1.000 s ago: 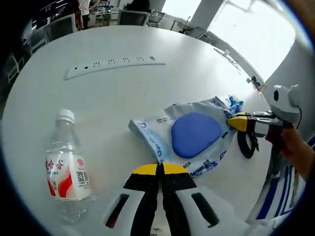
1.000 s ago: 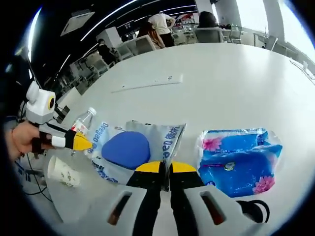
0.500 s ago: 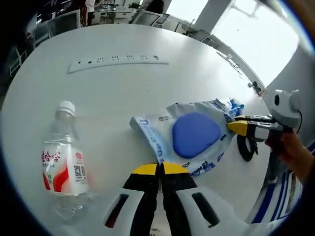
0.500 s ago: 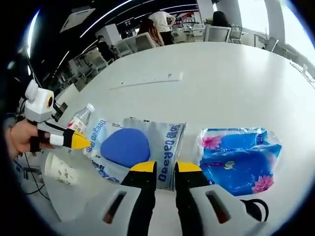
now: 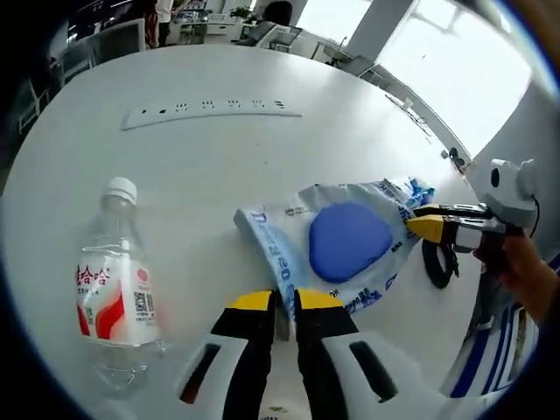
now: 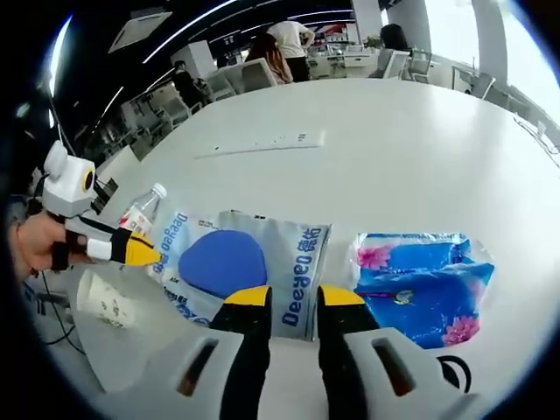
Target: Arrange the tabletop items into an orderly group along one side of the table until the central work area is clear of visible clutter.
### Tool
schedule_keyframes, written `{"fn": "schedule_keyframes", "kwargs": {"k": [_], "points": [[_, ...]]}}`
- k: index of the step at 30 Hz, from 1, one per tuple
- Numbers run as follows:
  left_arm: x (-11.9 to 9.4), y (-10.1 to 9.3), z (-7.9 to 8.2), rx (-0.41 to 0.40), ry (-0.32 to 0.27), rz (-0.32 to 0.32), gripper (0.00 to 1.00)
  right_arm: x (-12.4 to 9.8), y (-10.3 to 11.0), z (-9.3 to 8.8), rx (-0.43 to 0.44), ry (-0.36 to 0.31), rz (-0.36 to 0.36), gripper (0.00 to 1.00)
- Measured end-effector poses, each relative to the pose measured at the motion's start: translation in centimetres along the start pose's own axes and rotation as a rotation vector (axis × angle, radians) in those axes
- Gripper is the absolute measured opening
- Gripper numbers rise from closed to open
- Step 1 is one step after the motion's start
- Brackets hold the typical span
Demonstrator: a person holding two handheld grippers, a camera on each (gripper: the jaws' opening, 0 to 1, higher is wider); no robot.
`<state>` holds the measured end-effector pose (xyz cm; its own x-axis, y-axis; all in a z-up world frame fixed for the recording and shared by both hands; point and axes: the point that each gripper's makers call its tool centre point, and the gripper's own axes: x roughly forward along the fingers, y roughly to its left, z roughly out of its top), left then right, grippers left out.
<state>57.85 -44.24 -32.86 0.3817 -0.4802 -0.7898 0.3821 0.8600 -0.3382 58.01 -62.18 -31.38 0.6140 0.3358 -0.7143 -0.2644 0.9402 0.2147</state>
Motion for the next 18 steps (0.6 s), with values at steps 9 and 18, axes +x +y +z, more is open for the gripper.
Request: {"fn": "schedule_keyframes", "kwargs": {"k": [9, 18], "points": [[-0.3, -0.1, 0.3, 0.006, -0.015, 0.000, 0.14, -0.3, 0.0, 0.1, -0.009, -0.005, -0.009, 0.22], [-1.1, -0.2, 0.8, 0.005, -0.039, -0.005, 0.18, -0.9, 0.2, 0.6, -0.028, -0.014, -0.019, 0.26]]}}
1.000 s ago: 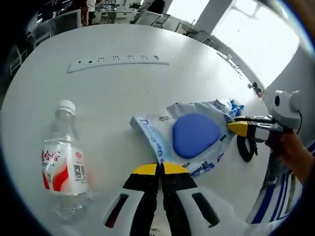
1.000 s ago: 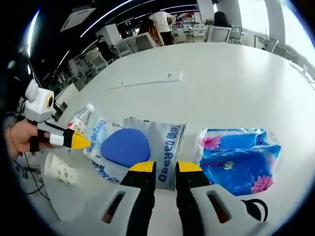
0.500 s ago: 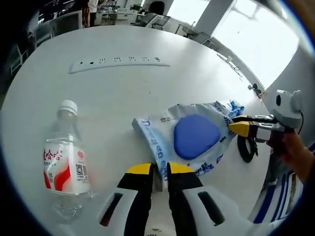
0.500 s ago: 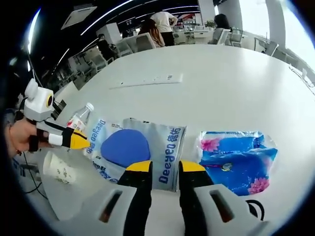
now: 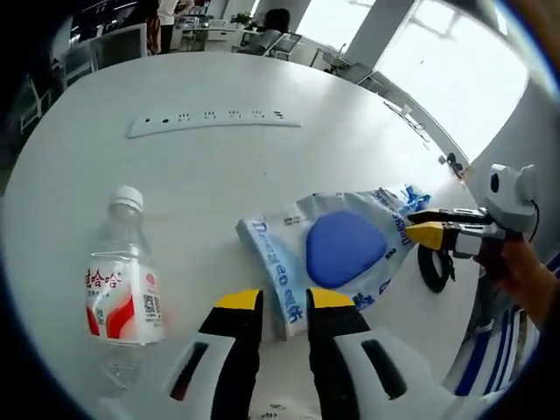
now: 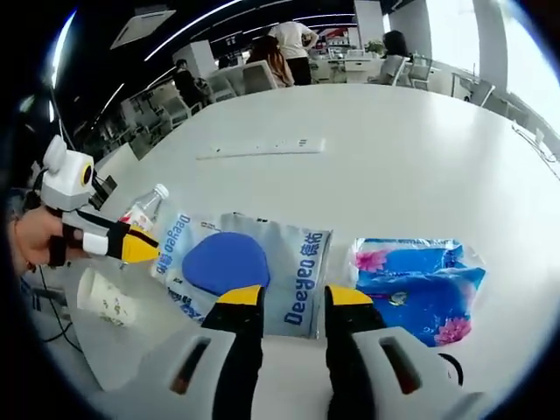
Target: Arrange the tabletop items into an orderly group along one side of the table until the central work area is clear of visible clutter.
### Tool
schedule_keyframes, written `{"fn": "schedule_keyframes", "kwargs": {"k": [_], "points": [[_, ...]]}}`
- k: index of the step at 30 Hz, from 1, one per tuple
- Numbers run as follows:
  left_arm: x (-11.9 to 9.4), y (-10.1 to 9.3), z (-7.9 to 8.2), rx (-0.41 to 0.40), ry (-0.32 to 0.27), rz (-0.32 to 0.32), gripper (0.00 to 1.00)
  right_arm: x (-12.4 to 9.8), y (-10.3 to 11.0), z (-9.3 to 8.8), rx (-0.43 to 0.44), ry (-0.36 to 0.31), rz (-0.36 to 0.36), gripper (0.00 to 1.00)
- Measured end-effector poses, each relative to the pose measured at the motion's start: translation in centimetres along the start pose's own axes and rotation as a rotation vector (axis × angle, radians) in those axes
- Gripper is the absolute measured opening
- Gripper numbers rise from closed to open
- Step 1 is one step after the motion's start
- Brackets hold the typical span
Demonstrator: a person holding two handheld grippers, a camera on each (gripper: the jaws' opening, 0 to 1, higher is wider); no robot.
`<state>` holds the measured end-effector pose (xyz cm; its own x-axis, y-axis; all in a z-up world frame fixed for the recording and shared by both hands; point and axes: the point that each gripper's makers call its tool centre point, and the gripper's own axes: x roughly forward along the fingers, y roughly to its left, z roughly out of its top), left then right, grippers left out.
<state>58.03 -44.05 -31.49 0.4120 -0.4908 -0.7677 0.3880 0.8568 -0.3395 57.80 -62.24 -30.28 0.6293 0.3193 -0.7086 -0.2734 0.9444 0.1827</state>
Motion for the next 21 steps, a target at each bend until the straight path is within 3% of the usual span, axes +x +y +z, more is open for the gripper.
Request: {"fn": "schedule_keyframes", "kwargs": {"k": [21], "points": [[-2.4, -0.8, 1.8, 0.018, -0.075, -0.034, 0.41, -1.6, 1.0, 1.9, -0.046, -0.033, 0.038, 0.36]]}}
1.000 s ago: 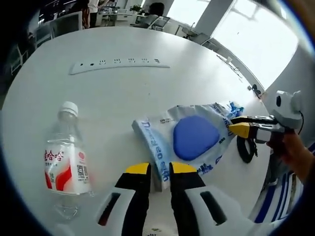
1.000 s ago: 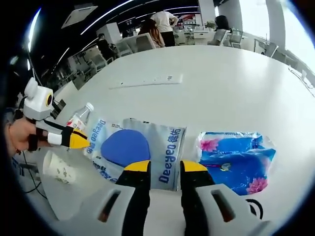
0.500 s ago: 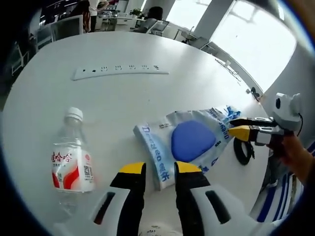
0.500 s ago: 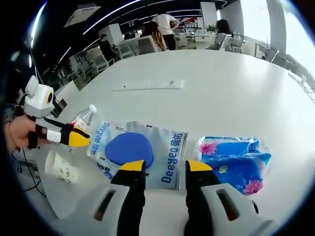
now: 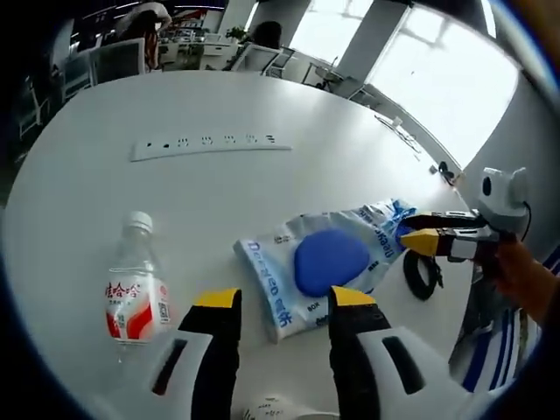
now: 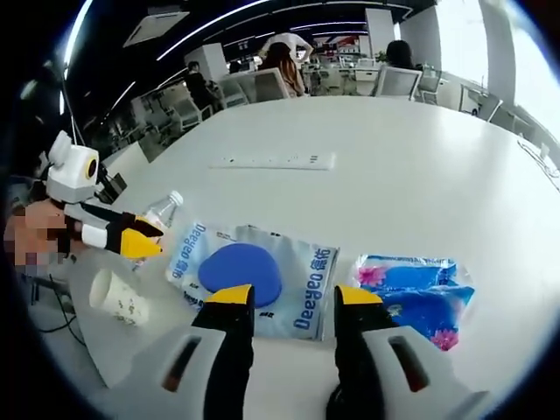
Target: Arrange the tabletop items into an orderly group along one side of the table until the central work area is clear of visible clutter.
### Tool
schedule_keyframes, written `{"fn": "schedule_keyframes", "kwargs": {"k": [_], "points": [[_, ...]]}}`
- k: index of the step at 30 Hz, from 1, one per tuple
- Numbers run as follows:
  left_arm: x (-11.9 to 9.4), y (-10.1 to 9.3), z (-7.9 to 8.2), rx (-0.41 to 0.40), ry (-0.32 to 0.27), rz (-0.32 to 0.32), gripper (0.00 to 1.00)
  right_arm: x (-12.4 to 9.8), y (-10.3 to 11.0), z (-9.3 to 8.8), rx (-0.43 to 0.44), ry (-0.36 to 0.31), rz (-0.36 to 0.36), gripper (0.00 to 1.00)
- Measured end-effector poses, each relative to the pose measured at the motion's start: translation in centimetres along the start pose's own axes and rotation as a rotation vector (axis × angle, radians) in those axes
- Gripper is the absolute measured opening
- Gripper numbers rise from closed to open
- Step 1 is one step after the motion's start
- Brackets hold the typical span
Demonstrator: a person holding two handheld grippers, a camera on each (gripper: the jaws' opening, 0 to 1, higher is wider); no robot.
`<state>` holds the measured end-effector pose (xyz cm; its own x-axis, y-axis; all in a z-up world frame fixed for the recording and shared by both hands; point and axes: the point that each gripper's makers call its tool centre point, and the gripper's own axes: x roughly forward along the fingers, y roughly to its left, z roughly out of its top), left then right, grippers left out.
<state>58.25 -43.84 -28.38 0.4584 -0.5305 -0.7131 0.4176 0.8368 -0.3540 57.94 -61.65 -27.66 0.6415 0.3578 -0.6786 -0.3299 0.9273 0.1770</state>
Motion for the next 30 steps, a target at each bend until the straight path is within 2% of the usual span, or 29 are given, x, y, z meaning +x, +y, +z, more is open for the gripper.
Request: {"fn": "schedule_keyframes", "kwargs": {"k": [12, 30], "points": [[-2.2, -0.7, 1.3, 0.002, -0.058, -0.029, 0.58, -1.1, 1.0, 1.2, -0.002, -0.011, 0.048, 0.44], [-6.2, -1.5, 2.7, -0.014, -0.141, -0.084, 0.72, -3.1, 2.6, 2.5, -0.034, -0.021, 0.108, 0.53]]}}
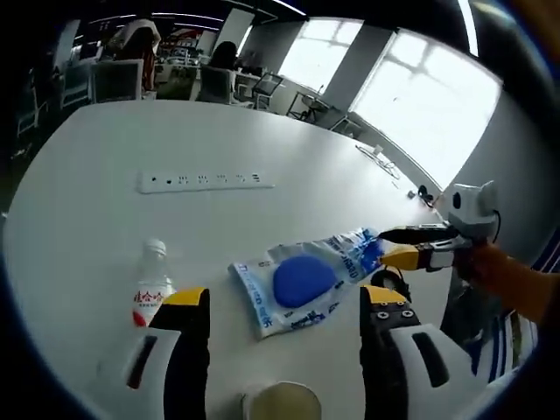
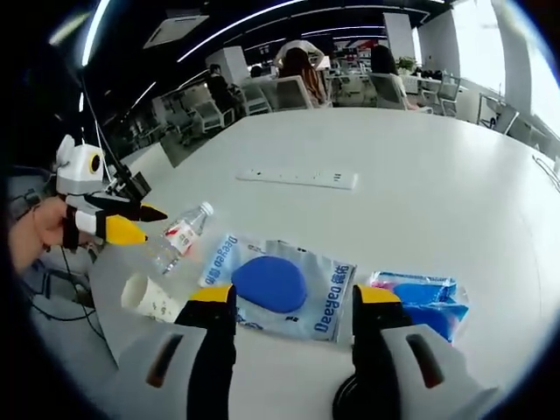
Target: Arrange the tabletop items into an orderly group along one side of the table until the central work area is clear of visible clutter.
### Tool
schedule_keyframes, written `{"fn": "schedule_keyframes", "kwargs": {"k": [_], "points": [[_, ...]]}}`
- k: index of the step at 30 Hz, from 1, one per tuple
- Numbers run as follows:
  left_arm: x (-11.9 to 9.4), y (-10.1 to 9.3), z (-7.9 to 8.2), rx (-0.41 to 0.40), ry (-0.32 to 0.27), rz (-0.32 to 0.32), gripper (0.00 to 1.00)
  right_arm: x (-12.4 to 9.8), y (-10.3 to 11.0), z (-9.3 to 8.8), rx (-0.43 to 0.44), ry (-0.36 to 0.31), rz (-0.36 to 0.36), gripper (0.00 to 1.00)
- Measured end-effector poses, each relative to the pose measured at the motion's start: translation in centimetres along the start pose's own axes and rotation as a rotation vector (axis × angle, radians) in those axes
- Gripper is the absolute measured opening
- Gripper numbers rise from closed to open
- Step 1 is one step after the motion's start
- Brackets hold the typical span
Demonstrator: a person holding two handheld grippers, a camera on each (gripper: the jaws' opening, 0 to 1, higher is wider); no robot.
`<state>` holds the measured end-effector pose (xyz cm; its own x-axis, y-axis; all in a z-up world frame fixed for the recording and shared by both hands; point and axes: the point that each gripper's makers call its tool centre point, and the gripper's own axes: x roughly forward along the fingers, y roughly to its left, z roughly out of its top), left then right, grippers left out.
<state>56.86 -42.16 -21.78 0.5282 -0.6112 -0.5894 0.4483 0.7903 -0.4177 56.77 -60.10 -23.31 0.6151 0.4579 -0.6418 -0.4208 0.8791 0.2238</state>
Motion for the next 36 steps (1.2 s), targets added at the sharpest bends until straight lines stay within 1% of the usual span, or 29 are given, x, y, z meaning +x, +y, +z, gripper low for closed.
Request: {"fn": "schedule_keyframes", "kwargs": {"k": [6, 17, 20, 27, 33, 36], "points": [[-1.6, -0.2, 0.5, -0.007, -0.029, -0.015, 0.74, -0.6, 0.6, 0.4, 0.007, -0.007, 0.023, 0.54], [-4.9, 0.1, 0.4, -0.013, -0.060, -0.021, 0.76, -1.3, 2.2, 0.8, 0.014, -0.014, 0.051, 0.54], [-5.7, 0.1, 0.4, -0.012, -0.070, -0.025, 0.76, -1.6, 2.8, 1.4, 0.014, -0.030, 0.056, 0.54], [-7.9, 0.7, -0.1, -0.018, -0.082, -0.028, 0.76, -1.8, 3.8, 2.3, 0.022, -0.049, 0.074, 0.54], [-9.9, 1.3, -0.3, -0.025, -0.099, -0.017, 0.77, -1.9, 5.3, 2.9, 0.005, -0.051, 0.084, 0.54], [-10.8, 1.6, -0.3, -0.027, -0.107, -0.016, 0.77, -2.0, 6.0, 3.3, 0.010, -0.057, 0.098, 0.54]]}}
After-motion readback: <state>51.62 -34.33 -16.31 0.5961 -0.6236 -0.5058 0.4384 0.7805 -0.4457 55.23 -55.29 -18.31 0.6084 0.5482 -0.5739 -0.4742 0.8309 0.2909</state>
